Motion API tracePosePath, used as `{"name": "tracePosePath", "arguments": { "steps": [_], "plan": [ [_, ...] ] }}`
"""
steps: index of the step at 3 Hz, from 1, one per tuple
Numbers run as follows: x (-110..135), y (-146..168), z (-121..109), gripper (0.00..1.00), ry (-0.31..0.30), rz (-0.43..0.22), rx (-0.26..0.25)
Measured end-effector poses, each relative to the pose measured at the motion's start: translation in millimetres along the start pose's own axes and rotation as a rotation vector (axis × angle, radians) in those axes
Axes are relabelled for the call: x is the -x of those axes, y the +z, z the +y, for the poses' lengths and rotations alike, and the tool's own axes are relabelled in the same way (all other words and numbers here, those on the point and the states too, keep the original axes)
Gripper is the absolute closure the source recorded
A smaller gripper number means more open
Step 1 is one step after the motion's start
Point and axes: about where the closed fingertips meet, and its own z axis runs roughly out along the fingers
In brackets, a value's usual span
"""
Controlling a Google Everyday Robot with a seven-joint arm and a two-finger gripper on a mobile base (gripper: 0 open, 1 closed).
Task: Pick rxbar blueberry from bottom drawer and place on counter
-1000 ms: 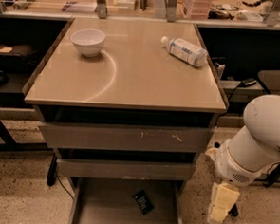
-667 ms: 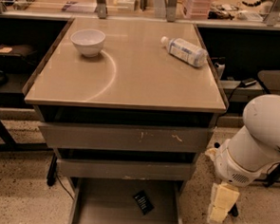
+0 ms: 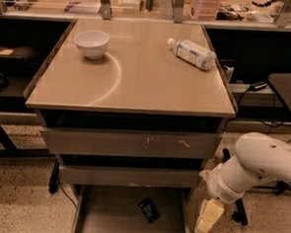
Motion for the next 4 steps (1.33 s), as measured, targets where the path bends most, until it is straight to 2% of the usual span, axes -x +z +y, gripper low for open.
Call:
{"name": "tracePosePath", "arguments": {
  "steps": [1, 3, 4],
  "plan": [
    [-13.8, 63.2, -17.6, 0.00, 0.010, -0.046, 0.026],
    [-19.7, 89.4, -15.9, 0.00, 0.014, -0.059, 0.061],
    [-26.8, 106.9, -31.9, 0.00, 0.021, -0.087, 0.040]
  ]
}}
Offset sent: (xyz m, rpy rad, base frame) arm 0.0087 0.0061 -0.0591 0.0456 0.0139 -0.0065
